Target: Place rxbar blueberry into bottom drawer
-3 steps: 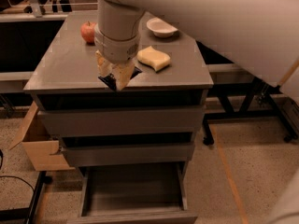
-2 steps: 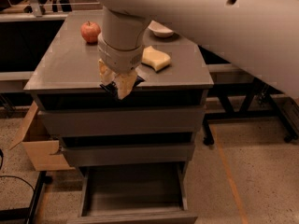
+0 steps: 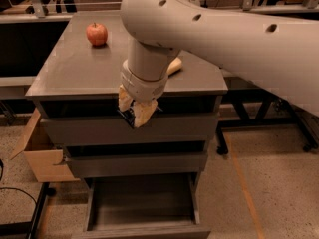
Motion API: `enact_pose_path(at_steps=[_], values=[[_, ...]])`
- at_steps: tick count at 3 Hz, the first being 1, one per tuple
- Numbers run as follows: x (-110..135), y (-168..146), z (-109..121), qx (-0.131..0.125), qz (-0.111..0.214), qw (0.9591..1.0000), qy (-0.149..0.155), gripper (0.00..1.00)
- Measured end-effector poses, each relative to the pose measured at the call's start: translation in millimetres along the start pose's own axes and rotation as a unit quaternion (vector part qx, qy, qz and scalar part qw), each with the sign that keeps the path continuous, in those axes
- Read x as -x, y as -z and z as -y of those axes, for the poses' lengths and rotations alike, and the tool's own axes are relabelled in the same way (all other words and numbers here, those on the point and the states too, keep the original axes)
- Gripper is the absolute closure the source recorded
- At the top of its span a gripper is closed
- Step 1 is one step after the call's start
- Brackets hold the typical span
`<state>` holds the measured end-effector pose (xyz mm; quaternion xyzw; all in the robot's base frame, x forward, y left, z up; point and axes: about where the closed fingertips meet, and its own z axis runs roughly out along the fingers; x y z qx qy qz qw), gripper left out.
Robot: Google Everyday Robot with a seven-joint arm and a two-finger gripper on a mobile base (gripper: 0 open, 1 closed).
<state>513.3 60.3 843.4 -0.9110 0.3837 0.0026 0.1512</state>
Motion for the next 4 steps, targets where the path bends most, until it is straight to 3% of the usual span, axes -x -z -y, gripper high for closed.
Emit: enact_pose_path(at_steps=[1,2,4], values=[[-7.7,-35.6,-17.4,0.005,0.031,0.999,-0.03,1.0],[-18.6,-67.6,-27.2,-0.005,0.047,0.997,-0.062,1.0],[-23.5,-77.6,-32.0,-0.001,0.051,0.996,-0.073,1.0]])
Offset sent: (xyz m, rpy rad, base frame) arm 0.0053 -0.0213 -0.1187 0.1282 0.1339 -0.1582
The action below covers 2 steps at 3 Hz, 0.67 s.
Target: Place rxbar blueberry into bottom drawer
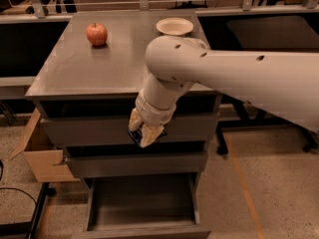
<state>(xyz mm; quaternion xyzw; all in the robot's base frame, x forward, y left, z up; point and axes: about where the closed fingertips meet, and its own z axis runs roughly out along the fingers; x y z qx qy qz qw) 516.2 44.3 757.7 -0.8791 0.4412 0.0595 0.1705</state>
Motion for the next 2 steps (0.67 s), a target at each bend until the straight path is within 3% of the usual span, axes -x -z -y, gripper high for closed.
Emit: enact_pose_path(at_steps=[2], values=[[-28.9,-71.4,-26.8,-0.001,0.051,0.9985,-0.019,1.0]])
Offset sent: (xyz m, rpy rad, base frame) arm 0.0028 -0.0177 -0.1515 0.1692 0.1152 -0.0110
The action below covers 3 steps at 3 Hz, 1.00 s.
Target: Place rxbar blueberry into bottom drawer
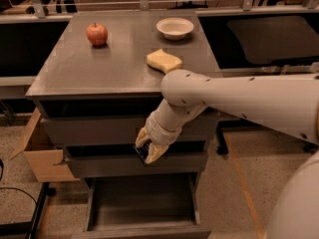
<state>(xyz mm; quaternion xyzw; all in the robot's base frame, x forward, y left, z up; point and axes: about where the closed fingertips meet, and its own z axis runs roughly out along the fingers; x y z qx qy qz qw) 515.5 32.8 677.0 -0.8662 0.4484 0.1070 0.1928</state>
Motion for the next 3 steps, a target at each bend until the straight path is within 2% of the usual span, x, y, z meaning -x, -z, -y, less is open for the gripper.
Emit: enact_pose_path(at_steps=[1,2,3], values=[[-20.0,-46.5,-11.3,-0.007,0.037,0.9993,-0.005,1.0],[-45.1,-114.7,-34.3,-0.024,0.082,0.9962,-0.016,1.0],[-45.2,-114.8,-34.4,-0.024,0.082,0.9962,-0.016,1.0]])
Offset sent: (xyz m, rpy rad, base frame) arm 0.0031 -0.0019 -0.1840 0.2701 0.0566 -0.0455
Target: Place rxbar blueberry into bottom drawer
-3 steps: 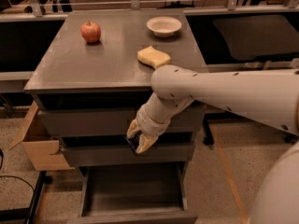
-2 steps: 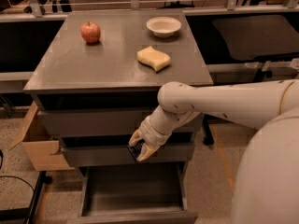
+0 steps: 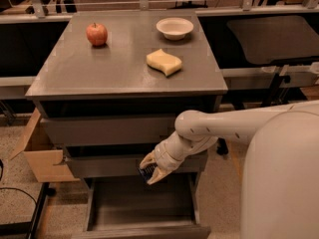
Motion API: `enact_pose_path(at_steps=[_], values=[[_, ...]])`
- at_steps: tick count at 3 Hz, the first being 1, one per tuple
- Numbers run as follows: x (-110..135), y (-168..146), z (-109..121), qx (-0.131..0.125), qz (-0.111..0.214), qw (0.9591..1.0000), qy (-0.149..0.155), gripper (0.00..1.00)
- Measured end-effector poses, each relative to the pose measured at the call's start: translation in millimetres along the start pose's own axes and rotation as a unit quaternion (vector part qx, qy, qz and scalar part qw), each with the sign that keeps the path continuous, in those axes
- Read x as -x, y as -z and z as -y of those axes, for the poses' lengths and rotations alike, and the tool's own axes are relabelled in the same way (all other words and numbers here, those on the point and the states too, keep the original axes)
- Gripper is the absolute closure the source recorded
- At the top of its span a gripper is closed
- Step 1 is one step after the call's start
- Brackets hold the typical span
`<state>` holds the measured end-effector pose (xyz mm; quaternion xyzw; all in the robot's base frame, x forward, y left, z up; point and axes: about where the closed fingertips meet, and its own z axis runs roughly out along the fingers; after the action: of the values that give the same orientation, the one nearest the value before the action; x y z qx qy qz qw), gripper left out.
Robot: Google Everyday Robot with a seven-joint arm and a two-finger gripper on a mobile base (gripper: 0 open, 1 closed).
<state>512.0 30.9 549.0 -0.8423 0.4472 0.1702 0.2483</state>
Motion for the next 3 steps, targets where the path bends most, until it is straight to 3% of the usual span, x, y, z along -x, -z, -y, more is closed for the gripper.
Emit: enact_pose_path(at_steps=[1,3], values=[[-18.3,-14.1,-8.1,-0.006,0.02,0.9996,-0.018,1.0],[-79.2,-68.2,-31.0,-0.054,0.061,0.9947,-0.063,1.0]])
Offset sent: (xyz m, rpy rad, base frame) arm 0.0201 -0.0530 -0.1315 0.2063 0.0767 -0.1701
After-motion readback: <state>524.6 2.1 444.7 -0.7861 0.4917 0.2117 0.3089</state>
